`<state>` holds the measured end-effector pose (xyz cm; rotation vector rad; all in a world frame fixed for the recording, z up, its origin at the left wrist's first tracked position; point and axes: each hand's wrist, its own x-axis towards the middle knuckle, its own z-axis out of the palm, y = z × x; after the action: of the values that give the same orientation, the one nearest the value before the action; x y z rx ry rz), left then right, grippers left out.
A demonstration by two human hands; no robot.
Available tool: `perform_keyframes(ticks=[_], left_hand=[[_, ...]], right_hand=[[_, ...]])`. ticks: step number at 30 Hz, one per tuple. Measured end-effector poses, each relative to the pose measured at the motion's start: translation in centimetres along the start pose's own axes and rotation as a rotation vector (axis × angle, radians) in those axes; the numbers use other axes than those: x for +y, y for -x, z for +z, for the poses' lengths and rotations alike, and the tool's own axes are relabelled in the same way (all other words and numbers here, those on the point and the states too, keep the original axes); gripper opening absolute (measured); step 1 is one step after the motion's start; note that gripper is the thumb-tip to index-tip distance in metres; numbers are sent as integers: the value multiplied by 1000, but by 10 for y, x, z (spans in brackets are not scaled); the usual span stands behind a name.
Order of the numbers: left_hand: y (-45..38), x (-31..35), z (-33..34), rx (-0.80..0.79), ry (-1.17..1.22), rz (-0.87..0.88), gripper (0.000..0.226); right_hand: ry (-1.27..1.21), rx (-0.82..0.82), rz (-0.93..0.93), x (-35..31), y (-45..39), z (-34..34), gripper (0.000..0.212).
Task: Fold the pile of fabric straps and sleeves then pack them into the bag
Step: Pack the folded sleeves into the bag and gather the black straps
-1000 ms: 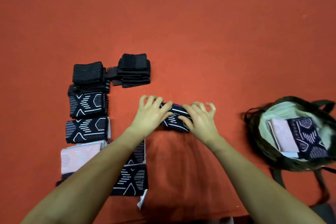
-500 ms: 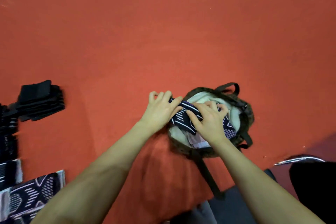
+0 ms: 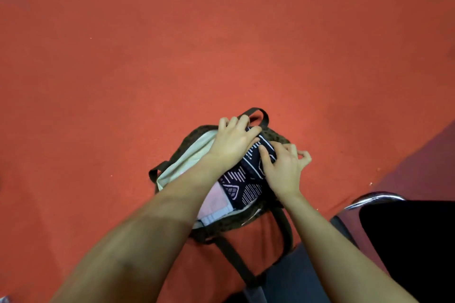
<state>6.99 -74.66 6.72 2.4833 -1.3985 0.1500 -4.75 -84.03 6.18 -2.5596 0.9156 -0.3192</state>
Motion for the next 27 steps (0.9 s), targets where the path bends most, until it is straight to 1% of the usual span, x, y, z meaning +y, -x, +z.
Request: perform_keyframes(ticks=[1, 2, 4, 6, 8, 12, 14, 16, 17, 19, 21, 23, 27], left_hand=[[-2, 0, 5, -23, 35, -35, 28], [-2, -1, 9, -48, 55, -92, 38], [1, -2, 15, -70, 16, -206, 56], [7, 0, 19, -63, -32, -239, 65], [12, 2, 24, -30, -47, -228, 65], [21, 1, 33, 60, -23, -186, 55], [26, 1, 37, 93, -76, -173, 53], [29, 2, 39, 91, -169, -216, 55], [30, 3, 39, 82, -204, -269, 57], [31, 7, 38, 50, -200, -382, 61], [33, 11, 37, 23, -170, -441, 63], [32, 13, 37, 37, -113, -439, 60], [19, 19, 33, 134, 64, -364, 52]], right_hand=[[-1, 2, 9, 3, -1, 4, 33], [-6, 9, 13, 5, -2, 8, 35], [-31, 25, 16, 9, -4, 12, 38], [-46, 33, 22, 15, -8, 14, 38], [-78, 4, 24, 22, -14, 14, 41], [-49, -176, 0, 32, -24, 14, 46], [-19, -223, -15, 34, -26, 16, 41], [-41, -248, -45, 33, -28, 18, 32], [-68, -237, -46, 31, -29, 19, 27], [-117, -176, -12, 28, -31, 17, 20], [-133, -97, 19, 27, -33, 14, 22], [-146, -59, 28, 28, -35, 10, 26], [-138, 15, 1, 29, -40, 2, 34]])
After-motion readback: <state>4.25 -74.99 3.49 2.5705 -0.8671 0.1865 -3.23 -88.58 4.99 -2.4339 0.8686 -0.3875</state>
